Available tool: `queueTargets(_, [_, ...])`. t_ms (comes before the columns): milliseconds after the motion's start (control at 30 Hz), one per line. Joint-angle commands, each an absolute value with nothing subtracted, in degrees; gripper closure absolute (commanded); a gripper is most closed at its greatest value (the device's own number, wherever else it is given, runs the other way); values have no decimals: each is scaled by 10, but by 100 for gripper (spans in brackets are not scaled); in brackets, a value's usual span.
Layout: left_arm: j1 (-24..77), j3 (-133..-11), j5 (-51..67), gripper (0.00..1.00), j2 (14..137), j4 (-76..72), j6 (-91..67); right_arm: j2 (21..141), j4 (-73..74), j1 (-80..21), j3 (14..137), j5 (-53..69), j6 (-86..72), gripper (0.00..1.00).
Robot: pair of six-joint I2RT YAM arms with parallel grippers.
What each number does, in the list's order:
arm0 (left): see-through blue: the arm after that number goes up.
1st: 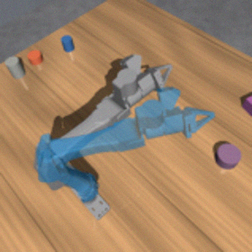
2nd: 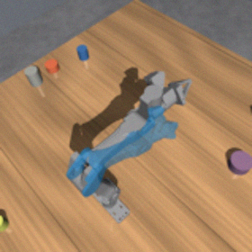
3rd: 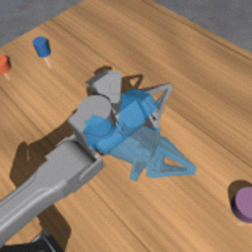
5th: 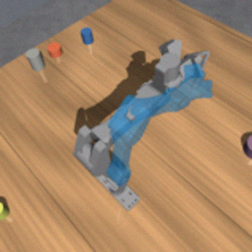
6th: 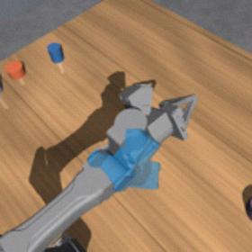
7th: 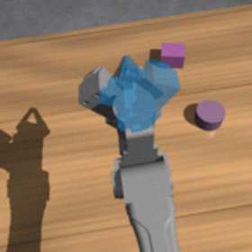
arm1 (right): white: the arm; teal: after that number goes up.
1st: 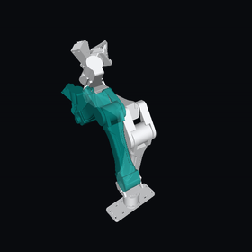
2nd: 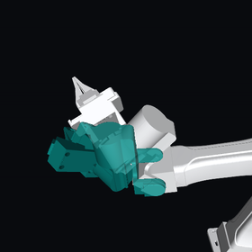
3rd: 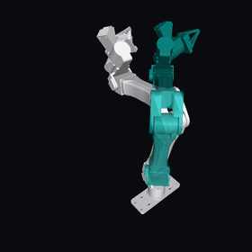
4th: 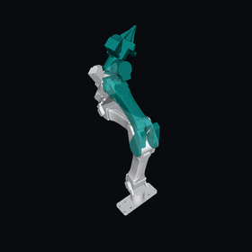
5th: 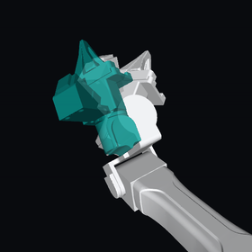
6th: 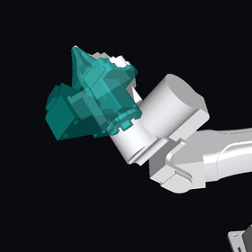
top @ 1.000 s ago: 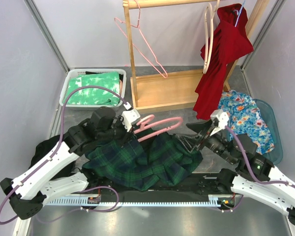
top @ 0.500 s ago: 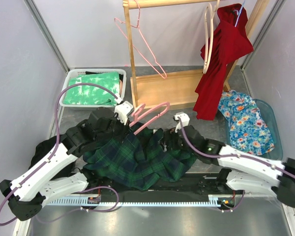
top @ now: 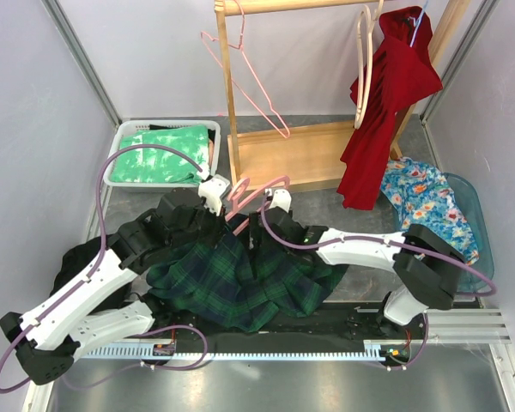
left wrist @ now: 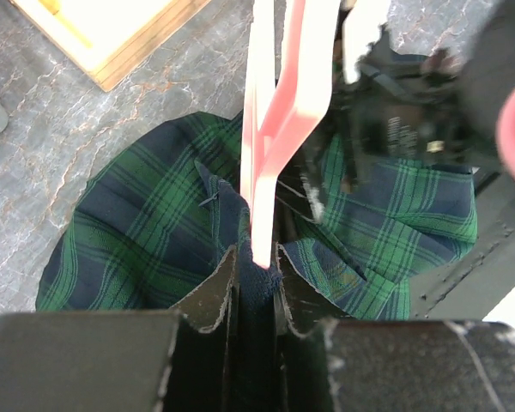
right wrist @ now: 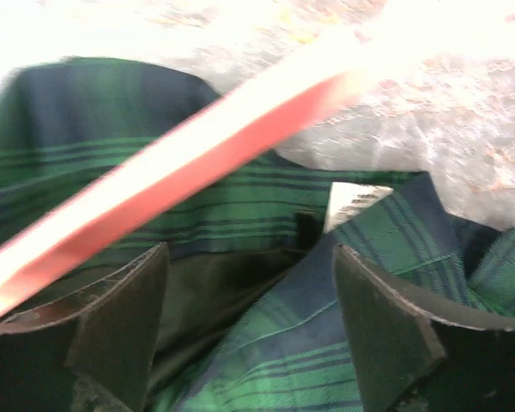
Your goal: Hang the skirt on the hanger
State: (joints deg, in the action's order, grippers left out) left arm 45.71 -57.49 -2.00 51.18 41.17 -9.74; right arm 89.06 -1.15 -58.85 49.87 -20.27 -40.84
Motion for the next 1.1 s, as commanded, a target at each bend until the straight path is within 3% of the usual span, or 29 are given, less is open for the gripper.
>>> queueTargets(0, [456, -580, -37, 98, 509, 371, -122, 920, 34, -596, 513, -267, -433, 23])
queueTargets(167, [456, -580, -43, 98, 498, 378, -112, 877, 84, -596, 467, -314, -461, 39])
queueTargets(267, [456, -580, -50, 98, 492, 388, -105, 827, 118, -596, 430, -346, -482, 56])
queueTargets(367, [456, -579, -55, 98, 483, 397, -103, 788, 141, -595, 403, -359, -492, 78])
queueTargets(400, [456, -579, -55, 98, 481, 401, -103, 781, 145, -594, 392, -362, -496, 93])
queueTargets(433, [456, -578, -54, 98, 479, 403, -103, 773, 155, -592, 390, -365, -500, 99])
queueTargets(667, [456, -577, -8, 98, 457, 412, -93, 731, 175, -586, 395, -396, -501, 100])
queueTargets(867, [456, -558, 163, 98, 430, 421, -63, 661, 201, -566, 423, -461, -499, 100])
queueTargets(1067, [458, -545, 222, 98, 425, 421, -64, 578, 241, -522, 438, -474, -483, 100])
